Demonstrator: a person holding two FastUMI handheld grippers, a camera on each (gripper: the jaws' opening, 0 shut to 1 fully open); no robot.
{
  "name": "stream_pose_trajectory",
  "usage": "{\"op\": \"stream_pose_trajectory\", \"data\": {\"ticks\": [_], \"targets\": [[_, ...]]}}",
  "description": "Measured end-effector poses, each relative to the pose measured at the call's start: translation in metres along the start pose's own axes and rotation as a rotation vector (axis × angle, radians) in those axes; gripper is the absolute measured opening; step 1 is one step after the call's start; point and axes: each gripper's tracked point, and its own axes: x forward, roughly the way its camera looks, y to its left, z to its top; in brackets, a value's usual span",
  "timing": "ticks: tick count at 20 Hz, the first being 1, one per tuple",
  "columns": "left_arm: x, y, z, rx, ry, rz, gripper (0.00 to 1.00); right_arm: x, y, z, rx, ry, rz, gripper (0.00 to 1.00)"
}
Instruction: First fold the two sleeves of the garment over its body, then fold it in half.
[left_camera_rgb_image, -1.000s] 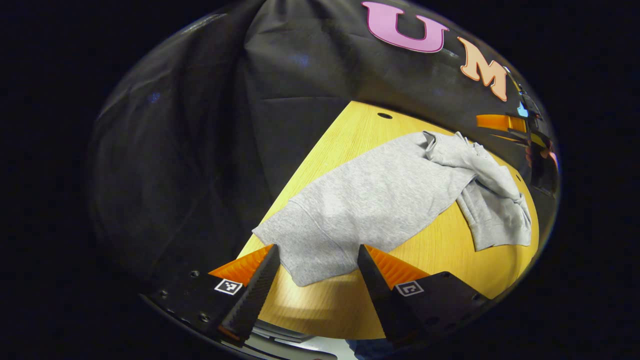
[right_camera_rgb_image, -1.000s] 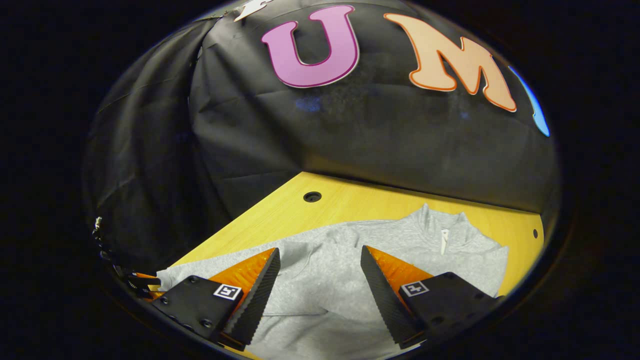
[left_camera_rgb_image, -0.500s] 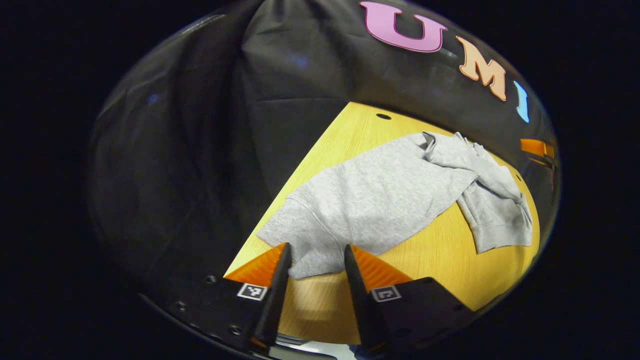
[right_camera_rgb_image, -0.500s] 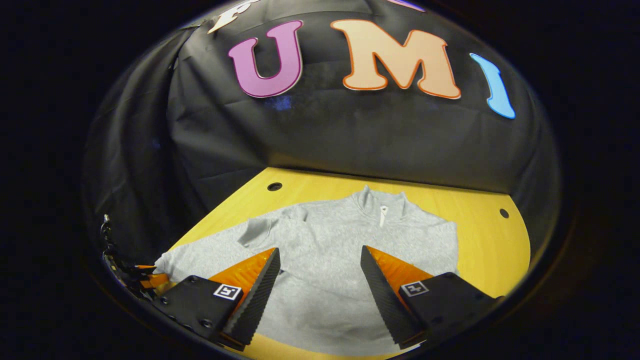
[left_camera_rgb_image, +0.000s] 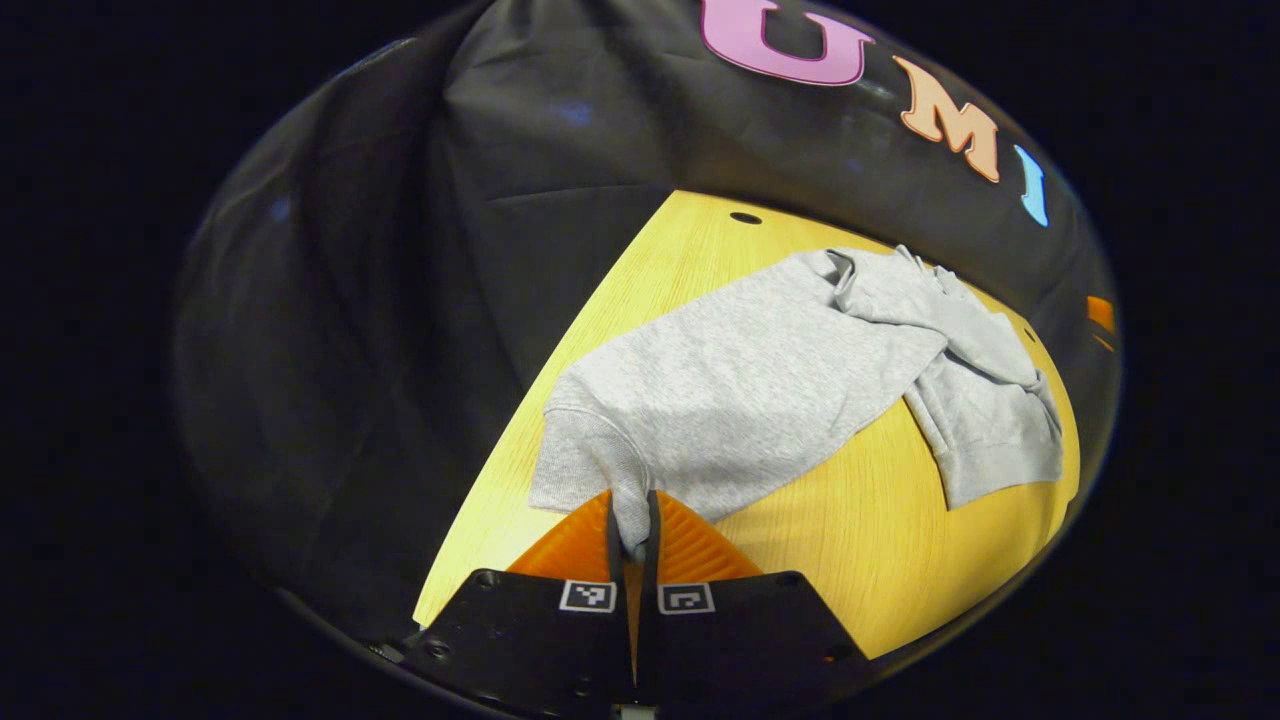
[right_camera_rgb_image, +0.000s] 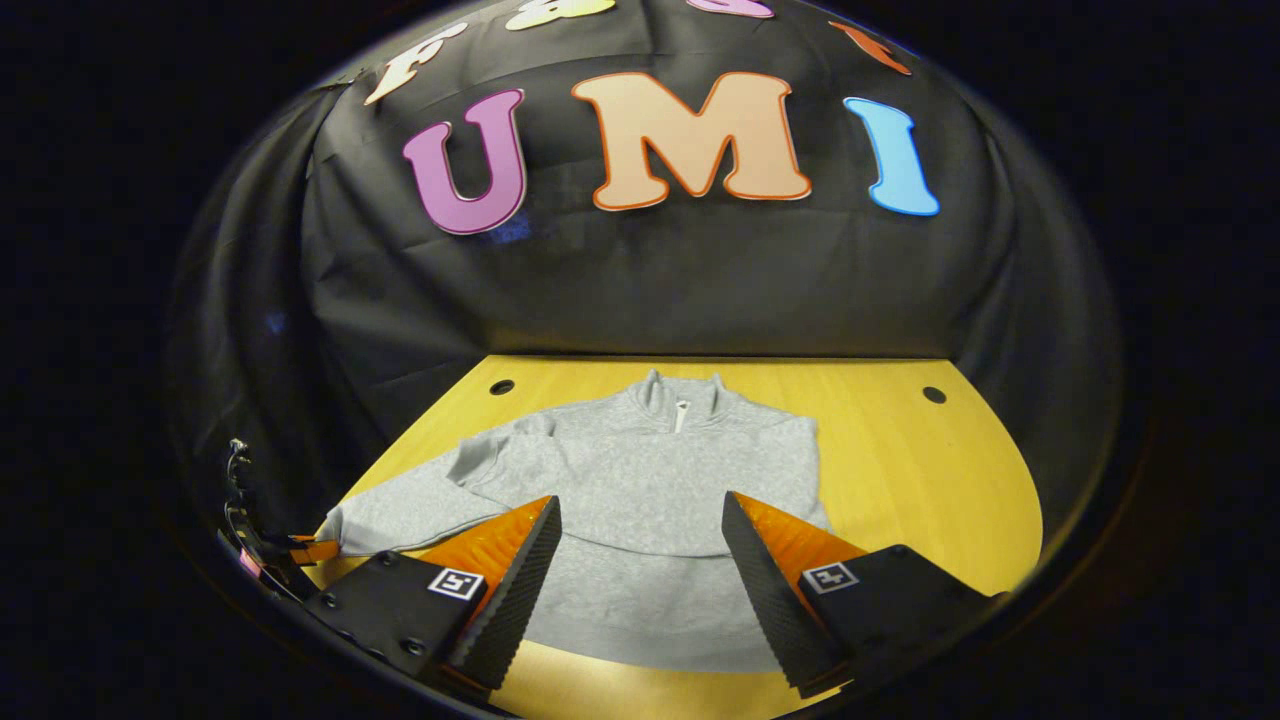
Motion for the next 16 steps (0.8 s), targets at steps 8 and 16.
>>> {"op": "stream_pose_trajectory", "data": {"ticks": [8, 16], "targets": [[-0.026, -0.079, 0.051, 0.085, -0.082, -0.121, 0.0, -0.032, -0.081, 0.005, 0.062, -0.046, -0.103, 0.99], [-0.065, -0.219, 0.135, 0.235, -0.228, -0.299, 0.0, -0.063, -0.157, -0.004, 0.111, -0.081, -0.184, 0.99]]}}
